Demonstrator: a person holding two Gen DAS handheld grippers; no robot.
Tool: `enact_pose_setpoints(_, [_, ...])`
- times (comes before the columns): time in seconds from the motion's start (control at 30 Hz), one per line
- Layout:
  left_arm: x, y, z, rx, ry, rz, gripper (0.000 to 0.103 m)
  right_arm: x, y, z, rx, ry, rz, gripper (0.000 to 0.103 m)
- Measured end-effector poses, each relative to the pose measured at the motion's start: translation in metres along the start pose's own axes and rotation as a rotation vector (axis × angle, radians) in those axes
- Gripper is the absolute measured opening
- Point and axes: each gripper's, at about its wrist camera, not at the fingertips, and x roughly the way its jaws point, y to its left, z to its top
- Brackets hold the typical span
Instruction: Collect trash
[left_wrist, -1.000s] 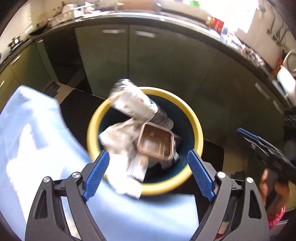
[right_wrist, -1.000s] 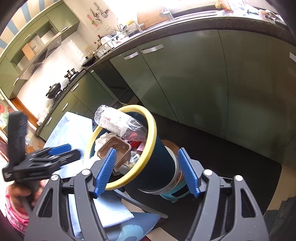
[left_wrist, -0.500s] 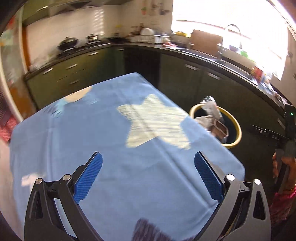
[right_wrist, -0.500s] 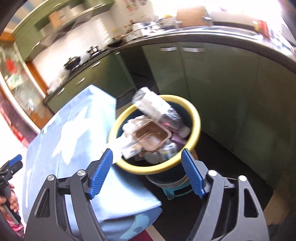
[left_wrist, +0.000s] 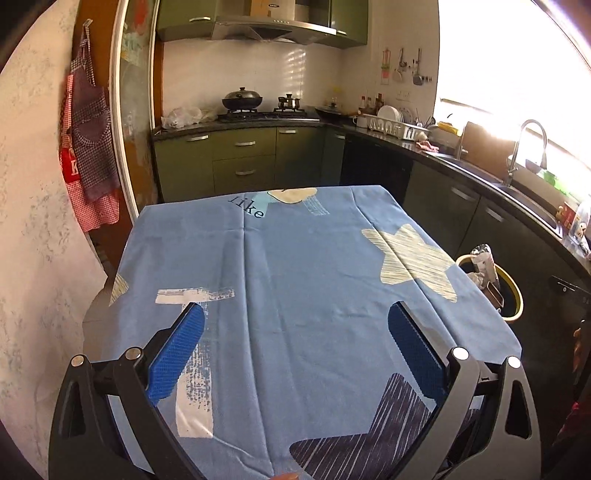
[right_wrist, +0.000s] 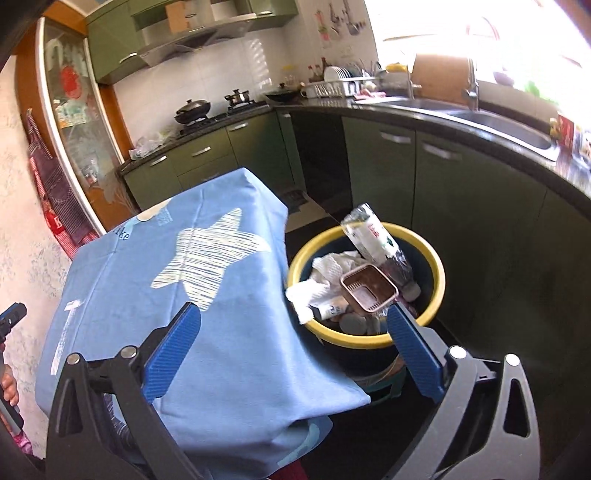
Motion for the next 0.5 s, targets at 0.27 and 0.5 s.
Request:
enact_pose_setpoints(0.27, [-0.038, 0.002, -0.002, -0.026, -0.060, 0.010, 0.098, -0.042, 0.032, 0.004, -0.091, -0.079, -0.032, 0.096])
enact_pose_setpoints(0.5, [-0.066, -0.003, -0.002, -0.015, -0.104, 0.051, 0.098, -0.061, 0.051, 0.002, -0.153, -0.118, -0.024, 0.096])
